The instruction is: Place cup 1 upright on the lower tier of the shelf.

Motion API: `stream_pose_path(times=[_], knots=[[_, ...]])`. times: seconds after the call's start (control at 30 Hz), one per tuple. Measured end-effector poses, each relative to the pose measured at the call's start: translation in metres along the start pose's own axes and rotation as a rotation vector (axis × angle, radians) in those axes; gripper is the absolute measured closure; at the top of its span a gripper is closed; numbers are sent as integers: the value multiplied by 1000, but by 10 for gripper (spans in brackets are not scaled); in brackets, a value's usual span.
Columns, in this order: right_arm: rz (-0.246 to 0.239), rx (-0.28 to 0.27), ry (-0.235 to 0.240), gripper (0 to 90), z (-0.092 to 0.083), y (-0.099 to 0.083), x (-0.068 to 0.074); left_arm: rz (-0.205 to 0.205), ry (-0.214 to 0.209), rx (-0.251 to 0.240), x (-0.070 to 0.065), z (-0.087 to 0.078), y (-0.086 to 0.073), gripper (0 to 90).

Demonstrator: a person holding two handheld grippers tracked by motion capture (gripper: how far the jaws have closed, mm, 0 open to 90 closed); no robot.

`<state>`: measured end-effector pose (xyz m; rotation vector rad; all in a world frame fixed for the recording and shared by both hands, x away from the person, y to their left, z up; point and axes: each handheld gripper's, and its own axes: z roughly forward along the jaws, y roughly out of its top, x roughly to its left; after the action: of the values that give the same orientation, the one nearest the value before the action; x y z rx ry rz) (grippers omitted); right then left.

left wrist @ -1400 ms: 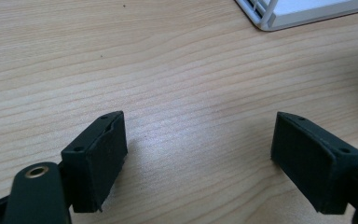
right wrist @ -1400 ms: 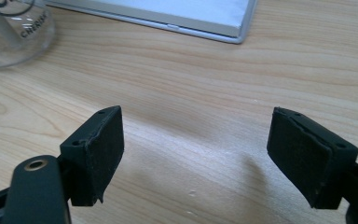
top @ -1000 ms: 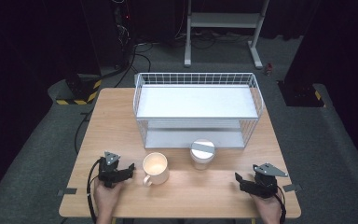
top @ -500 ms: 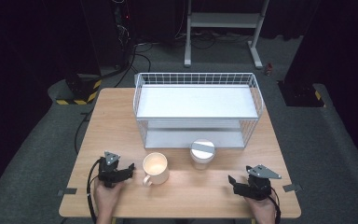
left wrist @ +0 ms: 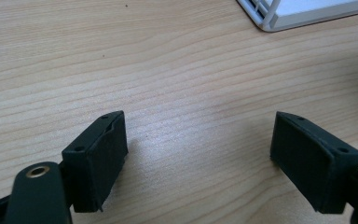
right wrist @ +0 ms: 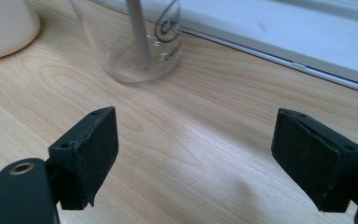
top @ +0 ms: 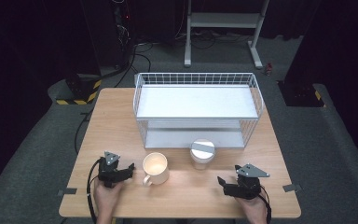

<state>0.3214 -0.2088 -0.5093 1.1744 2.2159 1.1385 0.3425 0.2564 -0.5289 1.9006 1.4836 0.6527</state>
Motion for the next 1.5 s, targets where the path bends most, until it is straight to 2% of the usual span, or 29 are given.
stream_pose_path(times=[0.13, 0.33, 0.73, 0.83, 1.07, 1.3, 1.5], knots=[[-24, -6, 14, 141, 4, 3, 5, 0, 0, 0, 0, 0, 0, 188], [-26, -7, 25, 136, 9, 9, 10, -1, 1, -2, 0, 0, 0, 189], [-61, -18, 52, 121, 21, 24, 20, -1, 0, -2, 0, 0, 0, 188], [-54, -19, 55, 119, 23, 27, 22, -1, 1, -1, 0, 0, 0, 188], [-75, -19, 55, 113, 29, 34, 24, -2, 2, -1, 0, 0, 0, 188], [-63, -28, 59, 105, 37, 40, 25, -1, 4, -2, 0, 0, 0, 188], [-83, -25, 63, 101, 44, 46, 27, -1, 2, -1, 0, 0, 0, 188]])
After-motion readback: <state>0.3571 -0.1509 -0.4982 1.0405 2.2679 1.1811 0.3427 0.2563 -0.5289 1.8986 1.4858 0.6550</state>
